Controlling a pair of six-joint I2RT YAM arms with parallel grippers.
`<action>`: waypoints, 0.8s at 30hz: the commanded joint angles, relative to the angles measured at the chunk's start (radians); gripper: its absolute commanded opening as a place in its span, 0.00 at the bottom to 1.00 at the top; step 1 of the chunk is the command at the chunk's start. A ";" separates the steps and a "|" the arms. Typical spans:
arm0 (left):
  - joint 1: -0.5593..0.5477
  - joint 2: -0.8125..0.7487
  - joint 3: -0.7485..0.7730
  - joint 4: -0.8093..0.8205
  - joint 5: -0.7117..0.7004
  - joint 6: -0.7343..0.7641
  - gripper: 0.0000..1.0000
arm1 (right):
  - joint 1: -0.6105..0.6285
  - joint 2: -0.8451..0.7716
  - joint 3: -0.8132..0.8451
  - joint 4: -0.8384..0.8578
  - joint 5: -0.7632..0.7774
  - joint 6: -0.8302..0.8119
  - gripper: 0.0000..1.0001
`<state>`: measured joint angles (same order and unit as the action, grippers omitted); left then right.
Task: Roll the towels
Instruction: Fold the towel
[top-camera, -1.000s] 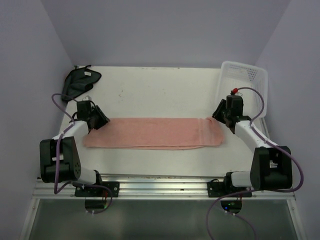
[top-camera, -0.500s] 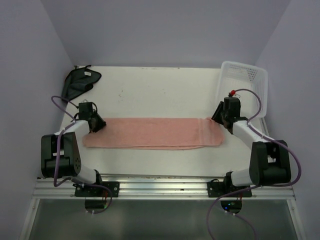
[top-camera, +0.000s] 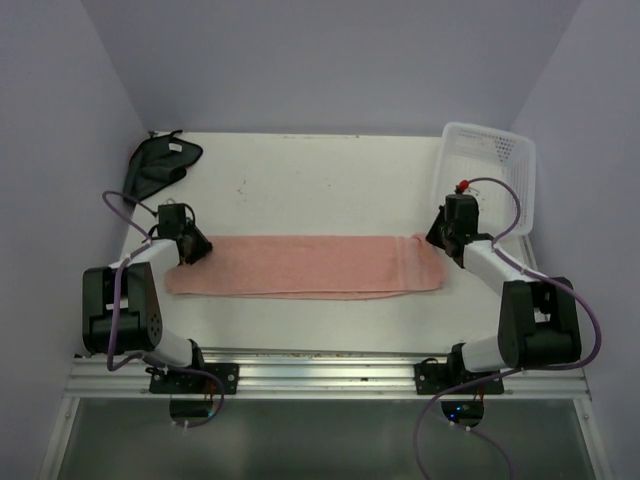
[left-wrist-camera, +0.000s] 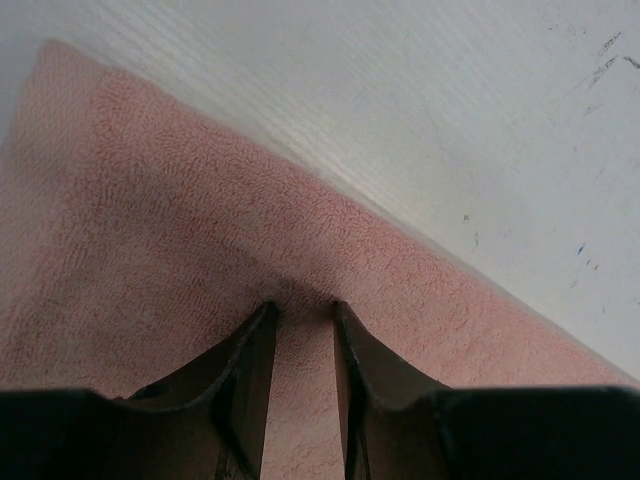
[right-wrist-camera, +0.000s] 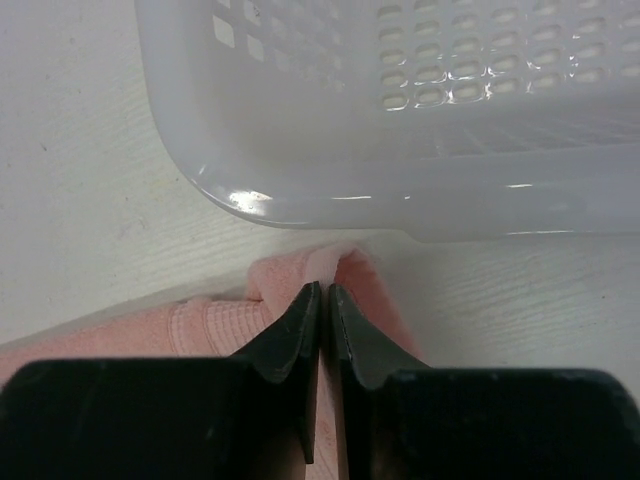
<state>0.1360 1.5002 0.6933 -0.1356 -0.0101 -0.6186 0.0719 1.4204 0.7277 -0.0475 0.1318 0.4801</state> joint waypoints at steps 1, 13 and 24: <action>-0.001 0.041 0.011 -0.013 -0.062 -0.006 0.34 | 0.005 0.002 -0.002 0.041 0.043 0.000 0.08; 0.001 0.094 0.031 -0.039 -0.116 -0.013 0.34 | 0.003 -0.069 -0.040 0.029 0.141 0.015 0.00; 0.001 0.100 0.028 -0.042 -0.122 -0.021 0.35 | 0.003 -0.112 -0.051 -0.002 0.229 0.046 0.00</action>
<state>0.1341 1.5501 0.7353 -0.1261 -0.0574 -0.6441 0.0731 1.3334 0.6792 -0.0521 0.2985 0.5068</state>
